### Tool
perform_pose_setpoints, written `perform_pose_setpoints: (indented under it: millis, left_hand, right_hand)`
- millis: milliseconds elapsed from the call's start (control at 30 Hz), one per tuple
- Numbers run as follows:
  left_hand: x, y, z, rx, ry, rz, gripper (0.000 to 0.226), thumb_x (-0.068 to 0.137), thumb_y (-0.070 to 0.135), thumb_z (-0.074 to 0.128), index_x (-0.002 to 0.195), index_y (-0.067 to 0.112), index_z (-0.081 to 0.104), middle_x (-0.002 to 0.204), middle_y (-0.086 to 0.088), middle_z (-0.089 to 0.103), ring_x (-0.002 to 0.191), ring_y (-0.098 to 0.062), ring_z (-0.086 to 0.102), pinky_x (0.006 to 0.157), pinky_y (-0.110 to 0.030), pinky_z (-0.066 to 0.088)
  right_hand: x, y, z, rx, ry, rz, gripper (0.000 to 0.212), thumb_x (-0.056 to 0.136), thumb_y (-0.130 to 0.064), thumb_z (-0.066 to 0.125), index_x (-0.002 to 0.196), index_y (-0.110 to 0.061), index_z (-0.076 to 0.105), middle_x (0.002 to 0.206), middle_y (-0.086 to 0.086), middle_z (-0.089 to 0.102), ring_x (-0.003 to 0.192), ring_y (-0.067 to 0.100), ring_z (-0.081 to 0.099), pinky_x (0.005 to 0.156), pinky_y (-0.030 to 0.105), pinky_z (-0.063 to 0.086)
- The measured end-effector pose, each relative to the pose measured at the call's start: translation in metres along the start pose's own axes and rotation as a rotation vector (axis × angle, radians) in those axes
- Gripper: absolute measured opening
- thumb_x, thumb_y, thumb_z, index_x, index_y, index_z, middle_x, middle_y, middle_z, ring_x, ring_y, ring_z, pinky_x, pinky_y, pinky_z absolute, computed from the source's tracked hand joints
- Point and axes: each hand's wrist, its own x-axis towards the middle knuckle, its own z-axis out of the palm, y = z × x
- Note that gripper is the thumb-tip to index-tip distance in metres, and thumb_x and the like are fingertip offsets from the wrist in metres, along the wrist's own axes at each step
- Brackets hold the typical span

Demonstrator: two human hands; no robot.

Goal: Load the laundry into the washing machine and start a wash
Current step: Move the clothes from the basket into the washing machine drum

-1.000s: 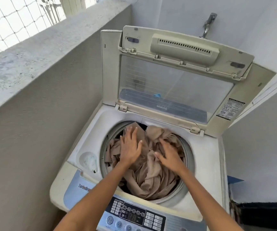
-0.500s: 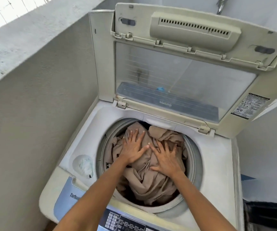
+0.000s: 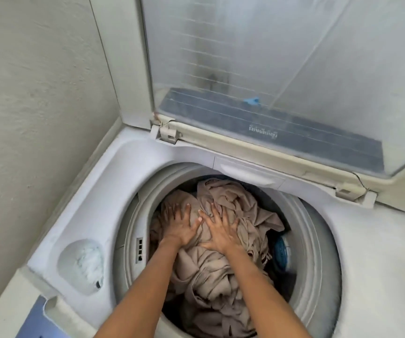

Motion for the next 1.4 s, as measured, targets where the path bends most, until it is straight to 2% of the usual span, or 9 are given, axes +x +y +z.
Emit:
perform_pose_setpoints:
  millis: [167, 267, 400, 500, 633, 800, 933, 1167, 1400]
  left_hand:
    - [-0.038, 0.012, -0.012, 0.022, -0.201, 0.056, 0.088, 0.087, 0.074, 0.023, 0.147, 0.028, -0.022, 0.154, -0.008, -0.029, 0.142, -0.029, -0.027, 0.116, -0.053, -0.004]
    - [-0.065, 0.010, -0.023, 0.114, -0.256, 0.064, 0.089, 0.088, 0.072, 0.029, 0.148, 0.027, -0.019, 0.156, -0.007, -0.026, 0.144, -0.030, -0.022, 0.116, -0.053, 0.001]
    - [-0.110, 0.030, -0.046, 0.115, 0.013, 0.123, 0.068, 0.097, 0.057, 0.026, 0.149, 0.013, 0.018, 0.156, -0.014, 0.019, 0.143, -0.031, 0.020, 0.113, -0.047, 0.021]
    - [-0.141, 0.072, -0.061, 0.102, 0.226, 0.314, 0.048, 0.099, 0.043, 0.033, 0.134, 0.011, 0.041, 0.140, -0.015, 0.044, 0.128, -0.031, 0.043, 0.104, -0.043, 0.034]
    - [-0.186, 0.158, -0.071, 0.029, 0.375, 0.649, 0.033, 0.097, 0.027, 0.040, 0.126, 0.015, 0.050, 0.128, -0.011, 0.054, 0.118, -0.029, 0.051, 0.101, -0.040, 0.037]
    - [-0.257, 0.280, -0.060, -0.071, 0.388, 1.035, 0.031, 0.097, 0.021, 0.043, 0.124, 0.013, 0.055, 0.121, -0.010, 0.058, 0.114, -0.030, 0.052, 0.095, -0.040, 0.040]
    - [-0.299, 0.365, -0.018, -0.111, 0.318, 1.184, 0.028, 0.098, 0.019, 0.042, 0.120, 0.010, 0.057, 0.115, -0.012, 0.060, 0.107, -0.032, 0.056, 0.088, -0.041, 0.044]
    - [-0.287, 0.456, 0.119, -0.108, 0.114, 0.946, 0.025, 0.097, 0.021, 0.040, 0.113, 0.011, 0.056, 0.113, -0.011, 0.058, 0.105, -0.030, 0.056, 0.085, -0.039, 0.044]
    - [-0.223, 0.425, 0.252, -0.214, -0.015, 0.468, 0.024, 0.098, 0.020, 0.040, 0.106, 0.016, 0.062, 0.110, -0.002, 0.064, 0.102, -0.020, 0.058, 0.085, -0.034, 0.047]
  right_hand:
    - [-0.031, -0.013, -0.014, 0.045, -0.013, 0.120, 0.103, 0.074, -0.066, 0.060, 0.146, -0.046, -0.012, 0.157, -0.002, -0.025, 0.143, 0.034, -0.023, 0.105, 0.073, -0.004]
    - [-0.063, -0.023, -0.031, 0.122, -0.081, 0.120, 0.100, 0.078, -0.054, 0.065, 0.147, -0.045, -0.006, 0.158, -0.001, -0.022, 0.145, 0.033, -0.019, 0.108, 0.070, 0.000]
    - [-0.125, -0.029, -0.066, 0.303, -0.082, 0.090, 0.093, 0.082, -0.045, 0.067, 0.151, -0.034, 0.006, 0.160, 0.005, 0.002, 0.147, 0.029, 0.004, 0.117, 0.052, 0.015]
    - [-0.178, -0.026, -0.087, 0.489, 0.241, 0.200, 0.070, 0.091, -0.039, 0.056, 0.150, -0.024, 0.022, 0.153, 0.010, 0.025, 0.141, 0.028, 0.026, 0.112, 0.040, 0.030]
    - [-0.249, -0.004, -0.113, 0.555, 0.686, 0.351, 0.043, 0.095, -0.026, 0.050, 0.137, -0.018, 0.045, 0.137, 0.007, 0.049, 0.127, 0.026, 0.047, 0.101, 0.038, 0.042]
    - [-0.342, 0.059, -0.138, 0.516, 1.014, 0.492, 0.029, 0.091, -0.014, 0.052, 0.119, -0.007, 0.057, 0.115, 0.013, 0.062, 0.109, 0.032, 0.057, 0.085, 0.040, 0.047]
    - [-0.409, 0.128, -0.131, 0.678, 1.195, 0.594, 0.019, 0.091, -0.010, 0.054, 0.108, -0.007, 0.061, 0.102, 0.012, 0.067, 0.094, 0.030, 0.062, 0.067, 0.028, 0.041]
    - [-0.444, 0.253, -0.057, 0.858, 0.992, 0.681, 0.016, 0.093, -0.015, 0.052, 0.105, -0.012, 0.062, 0.093, 0.011, 0.069, 0.085, 0.031, 0.064, 0.063, 0.035, 0.042]
    - [-0.420, 0.331, 0.059, 0.919, 0.616, 0.697, 0.019, 0.095, -0.020, 0.051, 0.110, -0.023, 0.063, 0.105, 0.002, 0.069, 0.096, 0.021, 0.063, 0.065, 0.023, 0.038]
